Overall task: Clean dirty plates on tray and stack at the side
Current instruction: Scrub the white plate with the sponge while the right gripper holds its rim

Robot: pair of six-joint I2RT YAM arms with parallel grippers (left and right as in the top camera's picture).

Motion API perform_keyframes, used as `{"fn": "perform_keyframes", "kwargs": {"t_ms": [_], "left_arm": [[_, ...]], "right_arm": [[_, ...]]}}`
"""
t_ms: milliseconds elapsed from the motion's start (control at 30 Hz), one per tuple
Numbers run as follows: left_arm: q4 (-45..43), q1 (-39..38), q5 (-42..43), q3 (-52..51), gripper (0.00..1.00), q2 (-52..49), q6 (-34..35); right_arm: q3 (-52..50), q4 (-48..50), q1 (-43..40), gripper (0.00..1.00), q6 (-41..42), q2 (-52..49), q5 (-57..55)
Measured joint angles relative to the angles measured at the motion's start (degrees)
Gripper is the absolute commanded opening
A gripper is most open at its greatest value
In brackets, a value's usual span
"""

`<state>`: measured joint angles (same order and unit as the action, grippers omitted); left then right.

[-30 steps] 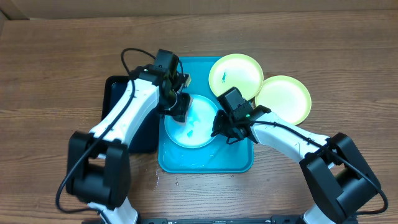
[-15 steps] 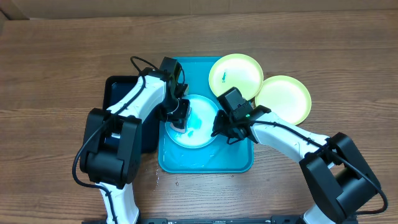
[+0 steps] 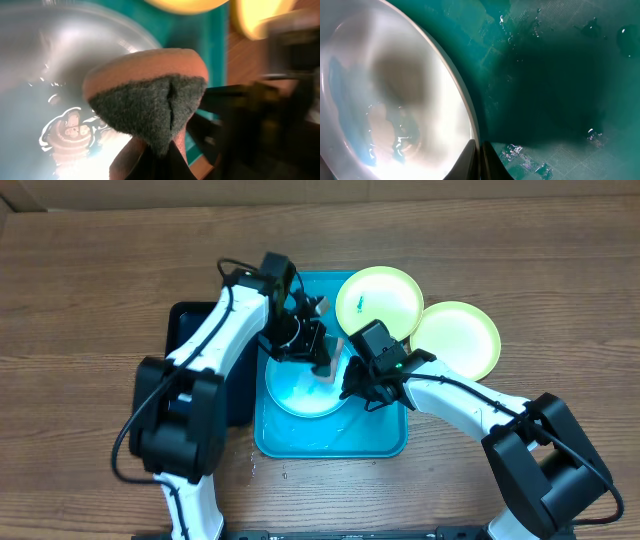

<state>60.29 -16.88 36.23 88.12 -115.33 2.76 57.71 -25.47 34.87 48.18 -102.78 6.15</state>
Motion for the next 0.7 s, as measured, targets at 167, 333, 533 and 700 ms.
{"fn": "perform_keyframes", "kwargs": {"t_ms": [167,333,533,700], "left_arm": [[1.05,-0.17,-6.19,1.66,0.04,6.82,0.02],[1.01,-0.94,-15.93,1.16,0.04,7.91,0.26],[-5.16,-1.16,-22.45,-4.98,0.05,7.76,1.57],[-11.85,-1.16,-24.96,-12.55,0.05,7.50,2.14]], "right_arm": [[0.02,0.13,0.00,0.05,0.00,0.00,0.00],[0.02,0.37,0.00,0.05,0.00,0.00,0.02],[0.00,0.35,0.00,0.05,0.00,0.00,0.02],[0.00,0.37,0.00,0.05,0.00,0.00,0.02]]}}
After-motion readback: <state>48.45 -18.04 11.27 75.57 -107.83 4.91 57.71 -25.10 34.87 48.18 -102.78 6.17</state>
